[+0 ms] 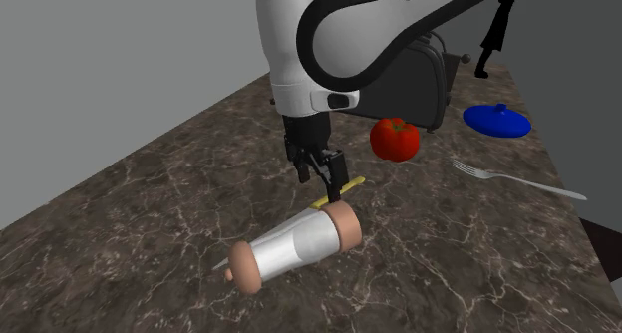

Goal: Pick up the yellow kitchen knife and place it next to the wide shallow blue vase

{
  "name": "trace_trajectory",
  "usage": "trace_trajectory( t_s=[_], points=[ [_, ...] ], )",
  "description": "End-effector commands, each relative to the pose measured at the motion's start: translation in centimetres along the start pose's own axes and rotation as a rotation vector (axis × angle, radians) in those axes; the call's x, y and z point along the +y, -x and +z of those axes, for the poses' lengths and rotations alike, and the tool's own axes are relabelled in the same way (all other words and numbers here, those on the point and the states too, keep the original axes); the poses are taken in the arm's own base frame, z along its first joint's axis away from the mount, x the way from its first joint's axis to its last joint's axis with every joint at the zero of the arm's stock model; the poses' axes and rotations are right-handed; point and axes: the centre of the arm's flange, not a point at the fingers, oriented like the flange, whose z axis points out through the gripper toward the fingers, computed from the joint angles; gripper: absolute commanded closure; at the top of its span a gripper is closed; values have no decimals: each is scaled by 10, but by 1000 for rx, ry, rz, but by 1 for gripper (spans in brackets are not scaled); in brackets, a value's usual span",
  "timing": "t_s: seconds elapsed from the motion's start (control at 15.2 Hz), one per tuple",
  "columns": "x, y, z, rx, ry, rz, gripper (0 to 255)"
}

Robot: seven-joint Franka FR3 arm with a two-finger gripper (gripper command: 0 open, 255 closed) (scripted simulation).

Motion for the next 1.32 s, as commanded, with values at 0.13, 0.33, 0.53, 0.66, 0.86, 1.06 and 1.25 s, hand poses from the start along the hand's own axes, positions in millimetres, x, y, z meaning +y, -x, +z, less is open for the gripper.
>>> trace_trajectory(
  t_s=[0.13, 0.33, 0.53, 0.66, 0.86, 1.06, 1.25],
  points=[
    [0, 0, 0, 0, 0, 0, 255],
    [0, 0, 0, 0, 0, 0, 255],
    [-1, 0, 1, 0, 0, 0, 255],
    [0, 0, 0, 0, 0, 0, 255],
    [3, -1, -15, 0, 0, 0, 255],
    [6, -2, -31, 0, 0, 0, 255],
    [9, -3, -47, 0, 0, 0, 255]
  ],
)
